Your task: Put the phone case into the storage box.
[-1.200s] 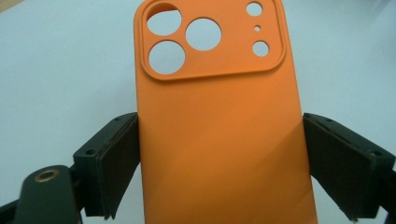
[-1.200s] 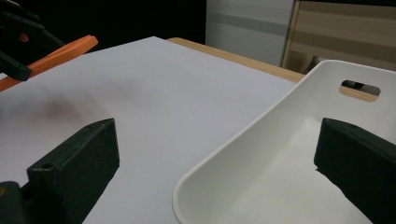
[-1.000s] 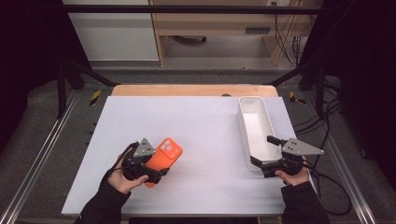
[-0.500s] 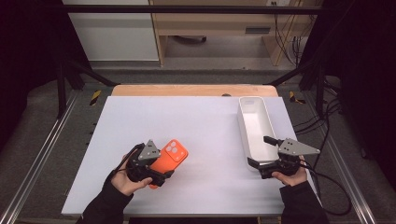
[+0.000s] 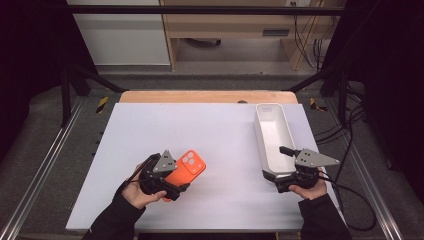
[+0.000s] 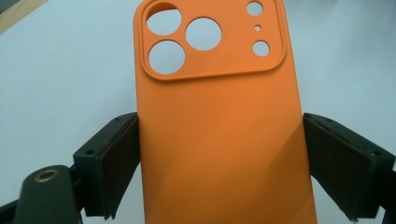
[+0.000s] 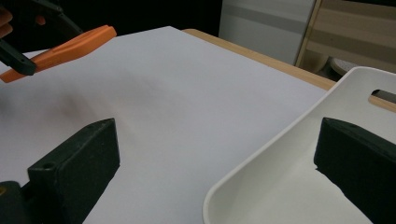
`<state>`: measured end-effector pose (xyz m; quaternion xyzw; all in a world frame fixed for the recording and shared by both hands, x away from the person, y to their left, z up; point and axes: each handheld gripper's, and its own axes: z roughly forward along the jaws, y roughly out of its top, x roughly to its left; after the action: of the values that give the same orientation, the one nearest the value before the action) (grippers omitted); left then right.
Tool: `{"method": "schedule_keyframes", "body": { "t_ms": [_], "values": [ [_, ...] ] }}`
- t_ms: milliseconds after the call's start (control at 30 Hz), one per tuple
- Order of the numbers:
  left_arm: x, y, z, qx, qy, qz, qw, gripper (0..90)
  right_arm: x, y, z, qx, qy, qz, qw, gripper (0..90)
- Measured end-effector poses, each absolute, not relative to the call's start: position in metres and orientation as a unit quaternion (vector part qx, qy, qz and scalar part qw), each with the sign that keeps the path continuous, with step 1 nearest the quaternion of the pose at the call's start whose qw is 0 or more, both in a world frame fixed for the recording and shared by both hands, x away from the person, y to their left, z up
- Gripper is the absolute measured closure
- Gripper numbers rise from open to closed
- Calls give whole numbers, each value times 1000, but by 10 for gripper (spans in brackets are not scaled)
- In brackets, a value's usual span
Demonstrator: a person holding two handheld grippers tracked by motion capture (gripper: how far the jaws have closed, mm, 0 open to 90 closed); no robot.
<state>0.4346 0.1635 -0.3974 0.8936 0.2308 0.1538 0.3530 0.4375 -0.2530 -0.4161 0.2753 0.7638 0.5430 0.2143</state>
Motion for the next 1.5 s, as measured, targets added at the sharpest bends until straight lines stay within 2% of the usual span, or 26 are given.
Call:
{"method": "schedule_keyframes", "body": {
  "t_ms": [1500],
  "values": [
    [454, 122, -388, 916, 143, 141, 346, 133, 434, -220, -410, 214, 800, 521, 205, 12]
  ]
}}
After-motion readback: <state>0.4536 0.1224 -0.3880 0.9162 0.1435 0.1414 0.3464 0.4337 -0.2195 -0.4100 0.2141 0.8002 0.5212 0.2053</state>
